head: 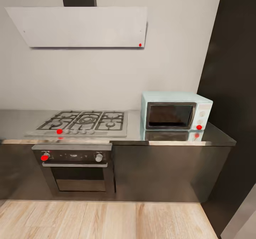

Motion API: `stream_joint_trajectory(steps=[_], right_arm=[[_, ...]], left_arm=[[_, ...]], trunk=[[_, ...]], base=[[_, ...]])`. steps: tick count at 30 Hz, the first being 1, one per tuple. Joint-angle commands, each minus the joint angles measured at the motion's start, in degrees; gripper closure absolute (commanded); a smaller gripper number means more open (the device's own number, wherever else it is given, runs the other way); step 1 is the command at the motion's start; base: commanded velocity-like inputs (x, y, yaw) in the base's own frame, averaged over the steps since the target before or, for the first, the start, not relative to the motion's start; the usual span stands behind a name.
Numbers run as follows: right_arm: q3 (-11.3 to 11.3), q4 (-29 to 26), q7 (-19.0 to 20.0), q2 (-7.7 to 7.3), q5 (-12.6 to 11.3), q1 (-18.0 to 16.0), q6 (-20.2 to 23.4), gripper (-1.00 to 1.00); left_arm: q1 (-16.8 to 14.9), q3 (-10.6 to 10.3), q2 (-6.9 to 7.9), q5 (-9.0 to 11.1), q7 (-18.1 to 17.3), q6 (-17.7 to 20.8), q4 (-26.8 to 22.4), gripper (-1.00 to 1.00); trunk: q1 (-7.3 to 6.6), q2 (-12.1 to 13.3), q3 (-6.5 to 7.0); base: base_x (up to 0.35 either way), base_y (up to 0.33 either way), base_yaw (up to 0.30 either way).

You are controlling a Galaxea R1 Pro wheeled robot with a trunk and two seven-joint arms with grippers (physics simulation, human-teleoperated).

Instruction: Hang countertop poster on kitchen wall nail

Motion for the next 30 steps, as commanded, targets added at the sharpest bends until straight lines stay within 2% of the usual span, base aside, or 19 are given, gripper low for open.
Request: stream_joint_trajectory(steps=[1,6,19,26,27,30], right_arm=[[0.04,-0.33,-0.09,-0.33,0.14,-0.34,-0.33,-1.00],[0.11,-1.64,-0.05,-0.40,0.24,-1.99,-1.94,-1.00],[0.11,-1.64,-0.05,-0.40,0.24,-2.11,-2.42,-1.00],[-0.36,-3.60,-0.20,-2.66,-0.39,-4.42,-4.04,-1.00],[-0.37,-21.52,-0.24,-3.79,-0.48,-7.37,-12.85,-1.00],[-0.24,-22.48,-0.12,-4.26,-0.52,-7.07,-13.40,-1.00]], left_arm=[[0.33,0.07,-0.33,-0.14,-0.25,-0.33,-0.33,-1.00],[1.73,-0.05,-1.94,-0.07,-0.30,-0.48,-1.92,-1.00],[1.73,-0.05,-1.94,-0.07,-0.30,-0.48,-3.31,-1.00],[1.82,0.22,-0.66,-0.31,0.20,-1.53,-5.57,-1.00],[1.83,0.44,0.04,-0.29,0.22,-3.10,-37.47,-1.00],[1.83,0.73,0.51,-0.18,0.22,-4.85,-38.47,-1.00]], trunk=[[0.00,-0.01,-0.03],[0.00,-0.01,-0.03],[0.00,-0.01,-0.03],[0.00,-0.01,-0.03],[0.00,-0.01,-0.03],[0.00,-0.01,-0.03]], base=[[0.000,0.000,0.000],[0.000,0.000,0.000],[0.000,0.000,0.000],[0.000,0.000,0.000],[0.000,0.000,0.000],[0.000,0.000,0.027]])
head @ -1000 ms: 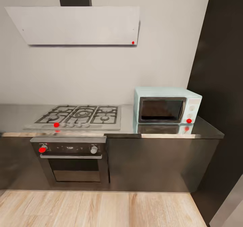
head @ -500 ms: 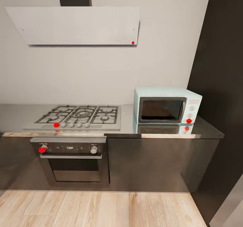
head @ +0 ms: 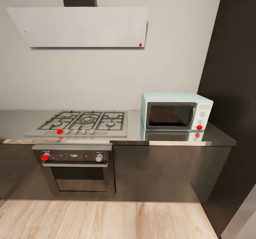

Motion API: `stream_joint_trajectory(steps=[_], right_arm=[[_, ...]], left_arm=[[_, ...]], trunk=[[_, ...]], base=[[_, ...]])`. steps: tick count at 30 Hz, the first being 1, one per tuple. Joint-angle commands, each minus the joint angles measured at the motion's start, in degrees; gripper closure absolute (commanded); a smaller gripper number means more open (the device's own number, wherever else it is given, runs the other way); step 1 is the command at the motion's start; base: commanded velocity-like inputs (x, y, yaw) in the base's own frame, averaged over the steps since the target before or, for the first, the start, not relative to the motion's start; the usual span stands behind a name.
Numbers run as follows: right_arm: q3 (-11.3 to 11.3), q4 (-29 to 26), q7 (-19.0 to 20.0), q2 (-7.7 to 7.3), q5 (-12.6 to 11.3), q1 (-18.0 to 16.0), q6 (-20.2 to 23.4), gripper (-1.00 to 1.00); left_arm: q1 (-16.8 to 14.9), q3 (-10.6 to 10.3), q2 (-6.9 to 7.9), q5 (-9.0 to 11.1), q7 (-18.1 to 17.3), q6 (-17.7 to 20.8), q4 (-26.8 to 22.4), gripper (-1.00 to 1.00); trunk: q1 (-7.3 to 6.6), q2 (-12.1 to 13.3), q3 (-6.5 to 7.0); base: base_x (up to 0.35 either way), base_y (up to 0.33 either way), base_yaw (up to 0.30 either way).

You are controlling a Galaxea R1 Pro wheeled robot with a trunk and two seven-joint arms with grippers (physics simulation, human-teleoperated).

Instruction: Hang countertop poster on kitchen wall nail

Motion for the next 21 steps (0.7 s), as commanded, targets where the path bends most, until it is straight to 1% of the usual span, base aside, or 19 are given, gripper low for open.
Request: stream_joint_trajectory(steps=[1,6,21], right_arm=[[-0.01,0.02,0.00,-0.01,-0.05,0.02,-0.22,-1.00],[-0.03,0.01,-0.05,-0.01,-0.06,0.08,-0.38,-1.00],[-0.07,-0.11,-0.17,0.01,0.01,0.09,-0.49,-1.00]], left_arm=[[0.04,0.03,0.00,-0.01,0.01,-0.13,0.67,-1.00],[0.04,0.02,0.01,0.07,0.12,-0.08,0.65,-1.00],[0.04,0.10,0.01,0.08,0.24,-0.09,0.65,-1.00]], trunk=[[0.00,-0.03,-0.05],[0.00,-0.03,-0.05],[0.00,-0.03,-0.05]], base=[[0.000,0.000,0.119],[0.000,0.000,0.248],[0.000,0.000,0.289]])
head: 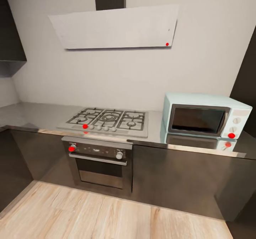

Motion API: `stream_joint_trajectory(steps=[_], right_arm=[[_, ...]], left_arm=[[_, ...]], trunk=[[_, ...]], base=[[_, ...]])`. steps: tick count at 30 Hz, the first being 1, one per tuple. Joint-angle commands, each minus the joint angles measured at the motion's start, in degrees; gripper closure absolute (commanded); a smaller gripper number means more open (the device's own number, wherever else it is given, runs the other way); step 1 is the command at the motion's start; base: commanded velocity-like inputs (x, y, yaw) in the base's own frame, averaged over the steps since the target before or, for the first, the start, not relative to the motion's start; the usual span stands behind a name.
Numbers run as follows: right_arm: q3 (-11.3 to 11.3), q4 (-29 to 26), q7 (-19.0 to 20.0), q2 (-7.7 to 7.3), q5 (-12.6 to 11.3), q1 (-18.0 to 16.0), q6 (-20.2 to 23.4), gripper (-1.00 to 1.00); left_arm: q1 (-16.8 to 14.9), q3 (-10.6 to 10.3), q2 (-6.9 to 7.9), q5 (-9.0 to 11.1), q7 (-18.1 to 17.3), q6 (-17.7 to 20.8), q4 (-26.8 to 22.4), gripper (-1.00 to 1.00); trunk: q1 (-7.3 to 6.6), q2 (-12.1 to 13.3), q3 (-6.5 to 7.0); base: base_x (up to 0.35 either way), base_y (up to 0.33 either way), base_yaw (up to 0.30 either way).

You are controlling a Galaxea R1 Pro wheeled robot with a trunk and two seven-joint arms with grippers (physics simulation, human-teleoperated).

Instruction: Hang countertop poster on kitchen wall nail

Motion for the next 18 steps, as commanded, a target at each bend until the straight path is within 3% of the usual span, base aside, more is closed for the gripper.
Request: stream_joint_trajectory(steps=[1,18], right_arm=[[0.03,0.02,-0.02,0.01,0.00,-0.02,-0.19,-1.00],[0.03,0.07,0.02,-0.03,0.07,0.00,-0.11,-1.00]], left_arm=[[0.01,0.03,0.00,-0.01,0.04,-0.10,-0.05,-1.00],[0.01,-0.04,0.00,-0.01,0.02,-0.04,0.04,-1.00]], trunk=[[0.00,-0.03,-0.05],[0.00,-0.03,-0.05]], base=[[0.000,0.000,0.293],[0.000,0.000,0.295]])
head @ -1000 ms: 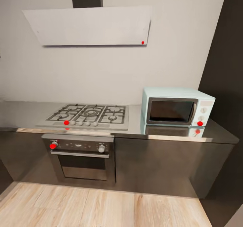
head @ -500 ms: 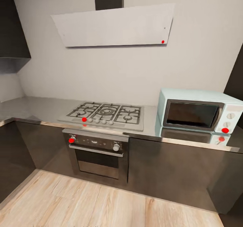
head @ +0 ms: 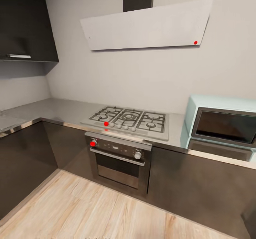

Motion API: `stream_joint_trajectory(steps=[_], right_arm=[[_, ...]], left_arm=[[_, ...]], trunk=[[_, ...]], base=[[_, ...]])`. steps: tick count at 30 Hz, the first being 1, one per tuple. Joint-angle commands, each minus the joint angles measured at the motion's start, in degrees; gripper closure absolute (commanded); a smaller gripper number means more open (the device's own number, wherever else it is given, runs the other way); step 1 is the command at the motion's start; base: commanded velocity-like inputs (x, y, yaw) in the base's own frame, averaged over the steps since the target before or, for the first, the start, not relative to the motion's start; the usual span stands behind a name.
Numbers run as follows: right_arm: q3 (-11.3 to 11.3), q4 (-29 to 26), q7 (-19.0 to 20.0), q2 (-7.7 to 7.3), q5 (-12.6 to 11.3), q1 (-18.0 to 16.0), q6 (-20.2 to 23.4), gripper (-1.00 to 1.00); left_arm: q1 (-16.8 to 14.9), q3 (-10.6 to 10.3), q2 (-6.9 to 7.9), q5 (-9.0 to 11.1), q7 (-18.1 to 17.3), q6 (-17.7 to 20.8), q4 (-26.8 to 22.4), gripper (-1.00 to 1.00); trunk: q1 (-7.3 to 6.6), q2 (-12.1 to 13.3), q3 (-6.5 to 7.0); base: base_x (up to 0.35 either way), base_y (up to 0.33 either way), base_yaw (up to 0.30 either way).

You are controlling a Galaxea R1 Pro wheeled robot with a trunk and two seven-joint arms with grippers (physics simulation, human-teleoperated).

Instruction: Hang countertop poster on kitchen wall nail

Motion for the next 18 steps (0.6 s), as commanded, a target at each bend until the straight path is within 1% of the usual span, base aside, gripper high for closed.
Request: stream_joint_trajectory(steps=[1,5,8,10,18], right_arm=[[-0.02,0.04,-0.03,-0.01,0.00,-0.03,-0.18,-1.00],[0.03,0.04,-0.02,-0.02,0.09,-0.03,-0.18,-1.00],[0.06,0.05,-0.02,-0.02,0.13,-0.03,-0.18,-1.00],[0.06,0.09,-0.03,-0.02,0.13,-0.03,-0.18,-1.00],[0.07,0.14,-0.04,-0.03,0.14,-0.03,-0.27,-1.00]], left_arm=[[0.01,0.04,-0.01,-0.01,0.05,-0.10,-0.05,-1.00],[0.01,0.04,-0.01,-0.01,0.06,-0.11,-0.05,-1.00],[0.01,0.03,-0.01,-0.01,0.06,-0.10,-0.05,-1.00],[0.01,0.02,-0.01,-0.01,0.05,-0.10,-0.05,-1.00],[0.01,0.07,-0.01,-0.01,-0.07,-0.18,0.20,-1.00]], trunk=[[0.00,-0.03,-0.05],[0.00,-0.03,-0.05],[0.00,-0.03,-0.05],[0.00,-0.03,-0.05],[0.00,-0.03,-0.05]], base=[[0.000,0.000,0.293],[-0.068,-0.070,0.183],[-0.167,-0.175,0.083],[-0.152,-0.179,0.182],[-0.029,-0.035,0.272]])
